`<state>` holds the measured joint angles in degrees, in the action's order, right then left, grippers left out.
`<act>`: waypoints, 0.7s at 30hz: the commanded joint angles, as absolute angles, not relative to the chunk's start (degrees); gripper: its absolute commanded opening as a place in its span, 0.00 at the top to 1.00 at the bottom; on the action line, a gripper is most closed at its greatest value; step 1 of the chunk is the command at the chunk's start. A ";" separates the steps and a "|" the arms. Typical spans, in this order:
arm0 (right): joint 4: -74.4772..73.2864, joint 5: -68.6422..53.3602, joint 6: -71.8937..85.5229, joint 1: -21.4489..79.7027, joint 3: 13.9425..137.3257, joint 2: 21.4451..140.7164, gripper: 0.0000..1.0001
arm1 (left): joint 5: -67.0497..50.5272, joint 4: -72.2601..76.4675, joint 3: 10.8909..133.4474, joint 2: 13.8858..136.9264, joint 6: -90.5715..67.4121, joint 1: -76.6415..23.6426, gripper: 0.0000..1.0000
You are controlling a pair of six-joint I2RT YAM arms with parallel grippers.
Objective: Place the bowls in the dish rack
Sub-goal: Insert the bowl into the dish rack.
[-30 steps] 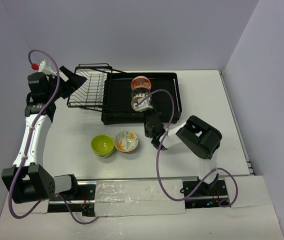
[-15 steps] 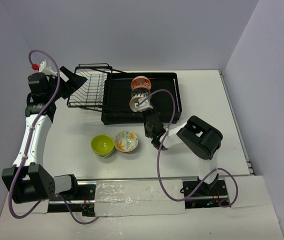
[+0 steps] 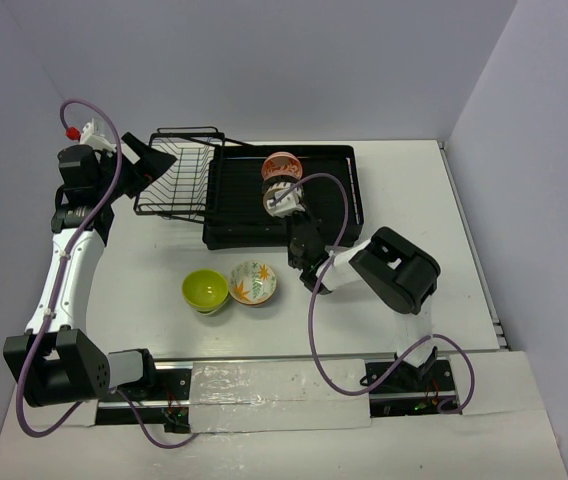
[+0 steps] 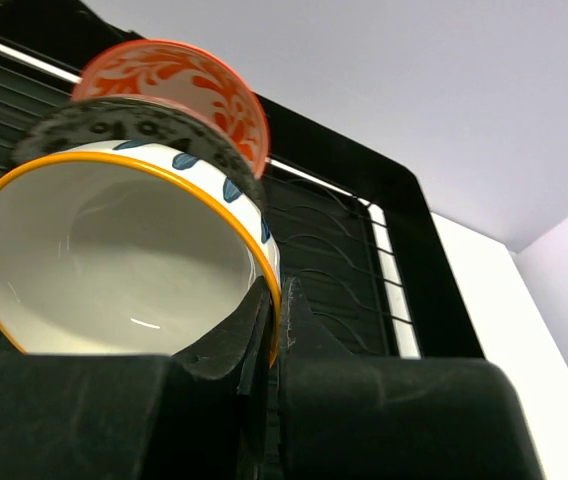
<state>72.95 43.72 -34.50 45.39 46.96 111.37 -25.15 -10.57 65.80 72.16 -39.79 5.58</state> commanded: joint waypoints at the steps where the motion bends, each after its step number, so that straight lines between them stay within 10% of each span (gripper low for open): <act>1: 87.01 44.56 -35.59 43.86 48.61 111.80 1.00 | -24.87 -8.61 65.74 70.84 -39.29 5.27 0.07; 21: 80.68 41.31 -31.02 43.59 48.78 111.36 1.00 | -24.17 -9.49 66.18 70.75 -38.76 4.57 0.07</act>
